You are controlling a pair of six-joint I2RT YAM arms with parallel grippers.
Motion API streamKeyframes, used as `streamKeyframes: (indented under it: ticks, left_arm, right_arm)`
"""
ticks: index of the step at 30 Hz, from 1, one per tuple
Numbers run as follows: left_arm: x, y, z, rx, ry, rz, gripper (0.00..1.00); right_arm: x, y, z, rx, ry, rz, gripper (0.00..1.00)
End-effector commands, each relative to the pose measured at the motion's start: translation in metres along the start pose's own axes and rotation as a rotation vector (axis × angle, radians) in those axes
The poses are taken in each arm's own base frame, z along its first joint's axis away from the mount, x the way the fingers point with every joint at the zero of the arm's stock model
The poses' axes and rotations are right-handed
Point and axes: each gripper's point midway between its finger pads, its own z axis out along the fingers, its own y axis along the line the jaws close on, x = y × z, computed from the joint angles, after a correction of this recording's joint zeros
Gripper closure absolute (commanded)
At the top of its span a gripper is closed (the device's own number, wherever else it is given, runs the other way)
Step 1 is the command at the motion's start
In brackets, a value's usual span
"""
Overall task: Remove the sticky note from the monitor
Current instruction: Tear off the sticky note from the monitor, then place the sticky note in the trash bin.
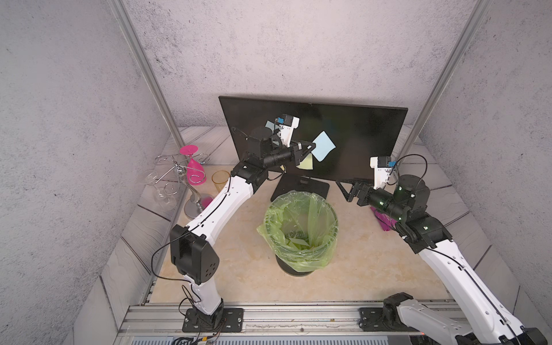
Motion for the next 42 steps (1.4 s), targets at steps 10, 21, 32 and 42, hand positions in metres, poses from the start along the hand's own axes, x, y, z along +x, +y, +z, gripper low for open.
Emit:
streamKeyframes:
  ticks: [10, 21, 32, 42]
  left_arm:
    - [0.129, -0.049, -0.122, -0.177, 0.312, 0.045, 1.00]
    - [0.166, -0.061, -0.154, -0.203, 0.418, 0.061, 0.59]
    - [0.085, -0.042, -0.149, -0.222, 0.285, 0.071, 0.33]
    - [0.055, -0.010, -0.159, -0.220, 0.201, -0.022, 0.10]
  right_arm:
    - [-0.002, 0.005, -0.021, 0.047, 0.045, -0.177, 0.01]
    - [-0.002, 0.006, -0.022, 0.050, 0.068, -0.208, 0.01]
    - [0.010, 0.009, -0.001, -0.036, 0.088, -0.099, 0.01]
    - [0.019, 0.004, 0.060, -0.039, 0.129, -0.069, 0.01]
